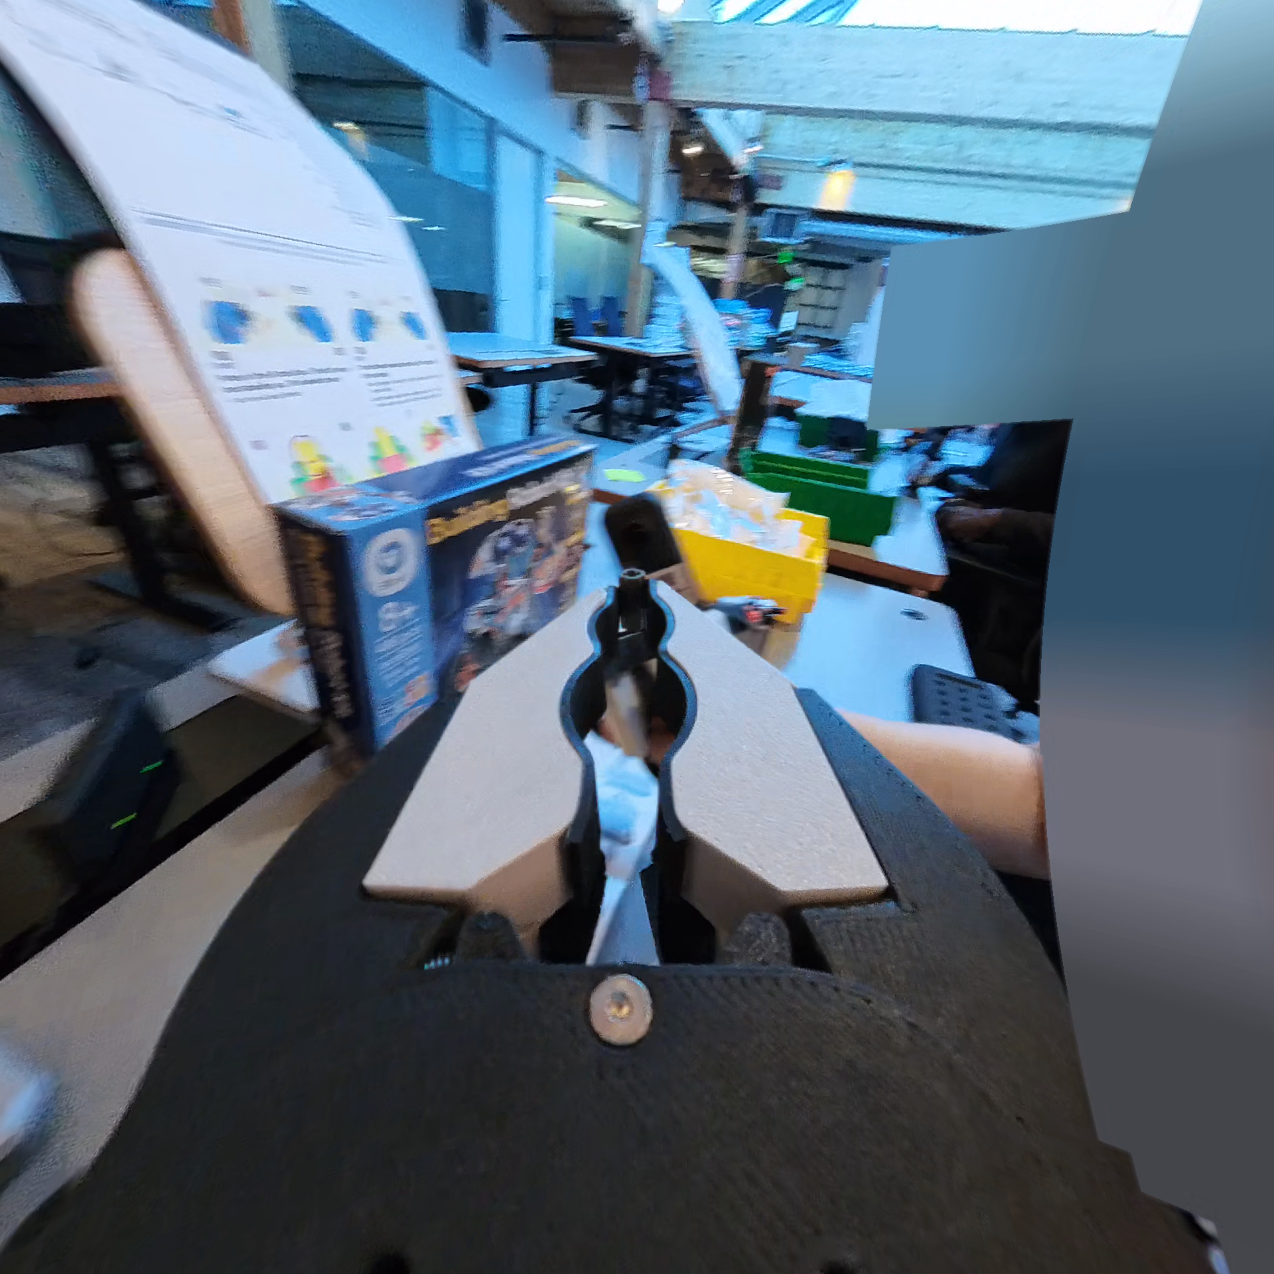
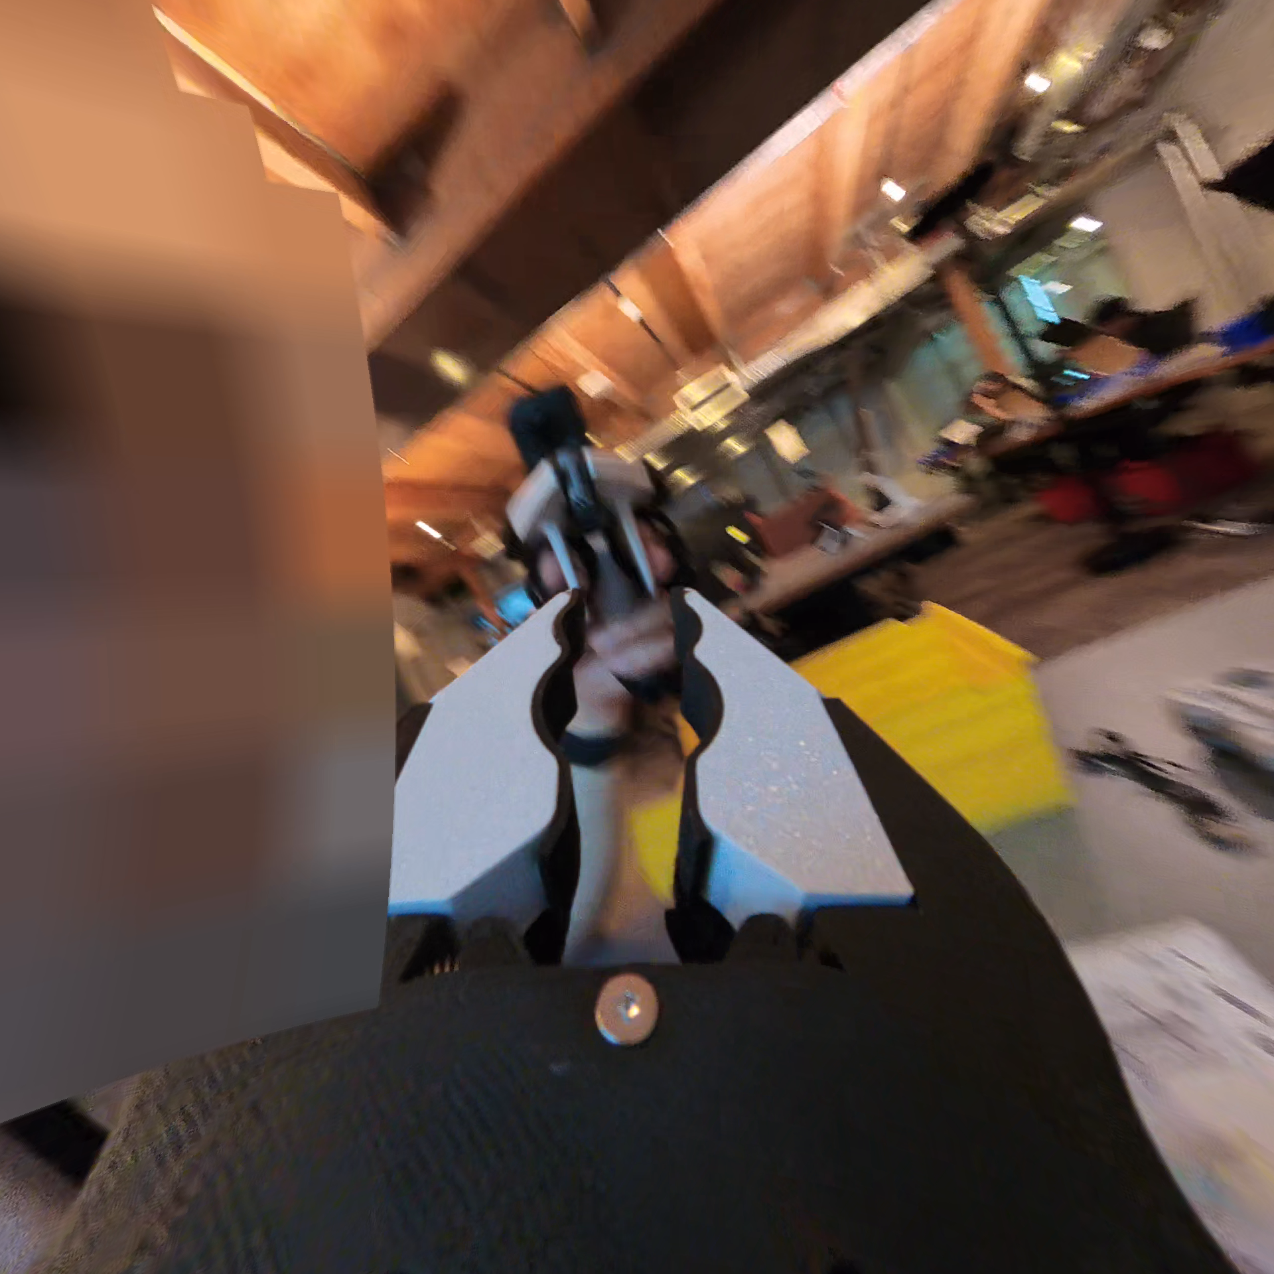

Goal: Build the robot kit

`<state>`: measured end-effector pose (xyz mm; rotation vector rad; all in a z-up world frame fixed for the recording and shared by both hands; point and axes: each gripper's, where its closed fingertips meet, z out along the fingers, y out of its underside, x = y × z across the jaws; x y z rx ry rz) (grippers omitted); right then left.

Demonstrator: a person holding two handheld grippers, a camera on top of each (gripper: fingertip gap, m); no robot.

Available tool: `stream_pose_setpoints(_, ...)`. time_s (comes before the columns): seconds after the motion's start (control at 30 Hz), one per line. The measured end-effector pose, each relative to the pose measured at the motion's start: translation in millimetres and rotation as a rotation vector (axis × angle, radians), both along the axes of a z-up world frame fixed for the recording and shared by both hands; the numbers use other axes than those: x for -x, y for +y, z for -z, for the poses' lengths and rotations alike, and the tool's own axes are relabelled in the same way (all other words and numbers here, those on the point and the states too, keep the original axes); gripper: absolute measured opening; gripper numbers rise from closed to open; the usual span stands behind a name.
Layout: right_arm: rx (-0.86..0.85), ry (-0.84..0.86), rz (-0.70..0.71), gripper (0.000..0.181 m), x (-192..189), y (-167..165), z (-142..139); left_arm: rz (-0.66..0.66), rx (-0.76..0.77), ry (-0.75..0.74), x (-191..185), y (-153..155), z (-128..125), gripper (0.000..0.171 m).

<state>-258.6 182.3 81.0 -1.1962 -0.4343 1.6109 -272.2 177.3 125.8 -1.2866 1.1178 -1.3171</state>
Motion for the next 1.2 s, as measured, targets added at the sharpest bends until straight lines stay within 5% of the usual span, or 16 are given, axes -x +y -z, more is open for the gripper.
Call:
stream_pose_setpoints(0.2, 0.0, -0.713, 0.2, 0.015, 4, 18, 82, -0.306, 0.003, 0.043, 60, 50, -10, 0.005)
stream_pose_setpoints(0.37, 0.077, -1.029, 0.021, 0.008, 44, -12, 125, -0.392, 0.049, -0.014, 97, 74, -21, 0.005)
stream_pose_setpoints(0.47, 0.151, -1.387, 0.163, 0.008, 52, -8, 175, -0.386, 0.084, -0.08, 112, 78, -31, 0.005)
stream_pose_setpoints(0.6, 0.267, -1.265, 0.147, 0.007, 103, -33, 198, -0.385, 0.085, -0.087, 119, 78, -32, 0.004)
stream_pose_setpoints(0.8, 0.295, -1.274, 0.232, 0.02, 106, -47, 224, -0.387, 0.067, -0.112, 123, 76, -39, 0.004)
stream_pose_setpoints(1.0, 0.093, -1.373, 0.233, 0.025, 104, -42, 231, -0.36, 0.072, -0.143, 127, 70, -44, 0.005)
stream_pose_setpoints(1.1, -0.004, -1.426, 0.056, 0.025, 107, -53, 232, -0.353, 0.067, -0.154, 130, 67, -47, 0.005)
stream_pose_setpoints(1.2, -0.337, -1.552, -0.101, 0.014, 99, -48, 226, -0.342, 0.066, -0.162, 132, 65, -49, 0.005)
